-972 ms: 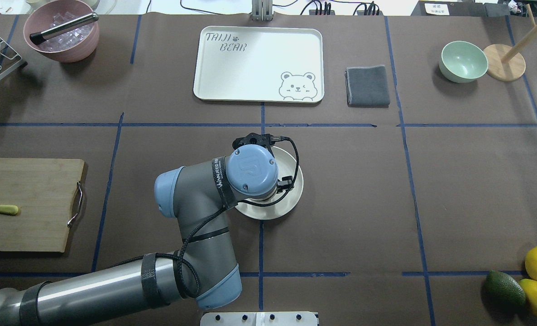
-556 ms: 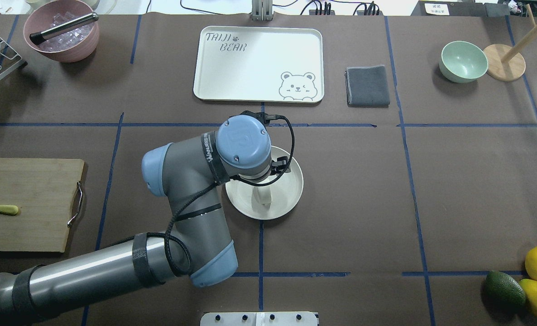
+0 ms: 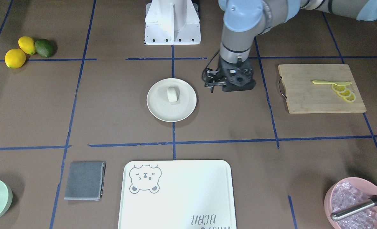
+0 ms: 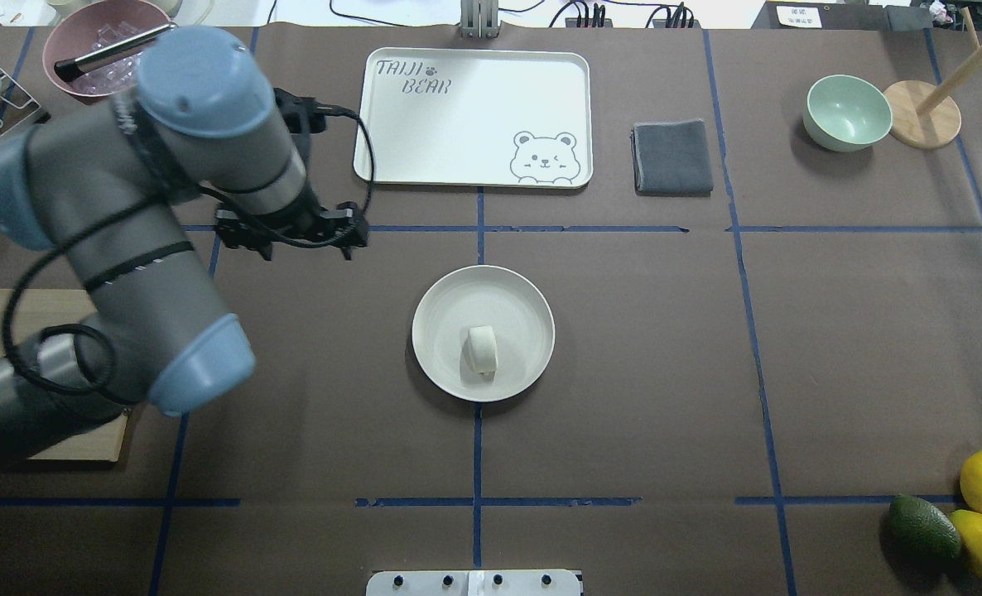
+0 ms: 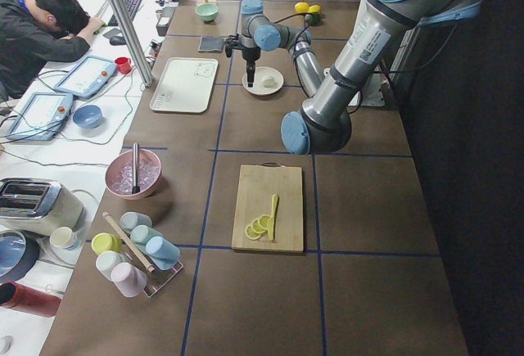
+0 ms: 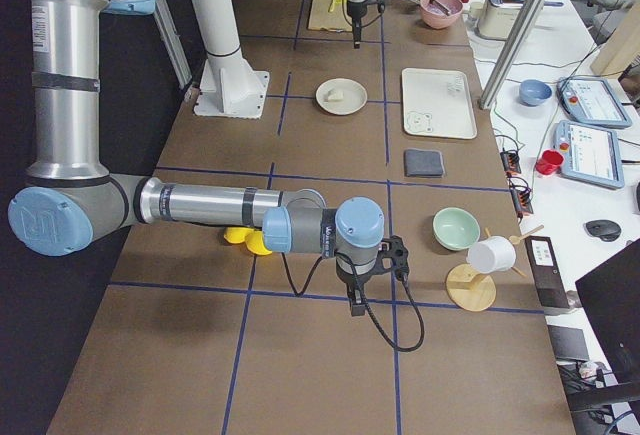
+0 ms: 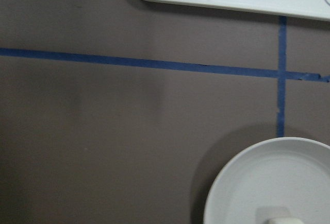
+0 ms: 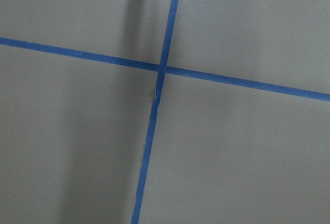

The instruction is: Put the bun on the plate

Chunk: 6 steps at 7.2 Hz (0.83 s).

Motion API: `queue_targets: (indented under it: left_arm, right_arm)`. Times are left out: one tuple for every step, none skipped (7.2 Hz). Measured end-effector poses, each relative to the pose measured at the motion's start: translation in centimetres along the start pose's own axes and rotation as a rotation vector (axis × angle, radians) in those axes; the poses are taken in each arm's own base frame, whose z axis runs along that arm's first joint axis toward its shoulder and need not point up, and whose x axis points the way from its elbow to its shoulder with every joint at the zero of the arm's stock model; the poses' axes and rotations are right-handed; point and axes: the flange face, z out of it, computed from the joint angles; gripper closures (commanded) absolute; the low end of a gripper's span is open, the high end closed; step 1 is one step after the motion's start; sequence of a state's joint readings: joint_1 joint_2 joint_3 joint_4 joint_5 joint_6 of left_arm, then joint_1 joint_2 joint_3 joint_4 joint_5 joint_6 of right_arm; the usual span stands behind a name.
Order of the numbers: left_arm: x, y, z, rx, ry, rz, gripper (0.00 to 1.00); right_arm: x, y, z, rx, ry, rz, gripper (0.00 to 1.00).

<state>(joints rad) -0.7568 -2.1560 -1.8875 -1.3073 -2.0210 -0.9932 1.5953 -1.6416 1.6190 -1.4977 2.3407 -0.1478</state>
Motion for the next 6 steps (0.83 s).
queue_targets:
  left_arm:
    - [-6.0,-1.1,-0.9,-0.016,-0.009,0.049,0.0]
    - [-12.3,-2.1,-1.4,-0.032,-0.024,0.106,0.0]
    - [-19.1,-3.1,-1.8,-0.047,-0.04,0.16,0.0]
    - [-25.7,-4.1,-2.4,-0.06,-0.049,0.206,0.0]
    - [-32.8,-5.6,-2.8,-0.079,-0.048,0.231,0.0]
    - [-40.1,-7.2,-2.8,-0.101,-0.035,0.225,0.0]
  right_arm:
    - [-0.1,-0.3,-0.2,0.012,0.002,-0.002,0.0]
    - [-0.4,-0.6,-0.5,0.024,0.003,-0.004,0.0]
    - [-0.8,-0.8,-0.9,0.034,0.004,-0.008,0.0]
    - [-1.2,-1.1,-1.3,0.043,0.004,-0.005,0.0]
    - [-1.4,-1.1,-1.6,0.048,0.004,0.005,0.0]
    - [-1.5,-1.0,-1.7,0.05,0.002,0.011,0.0]
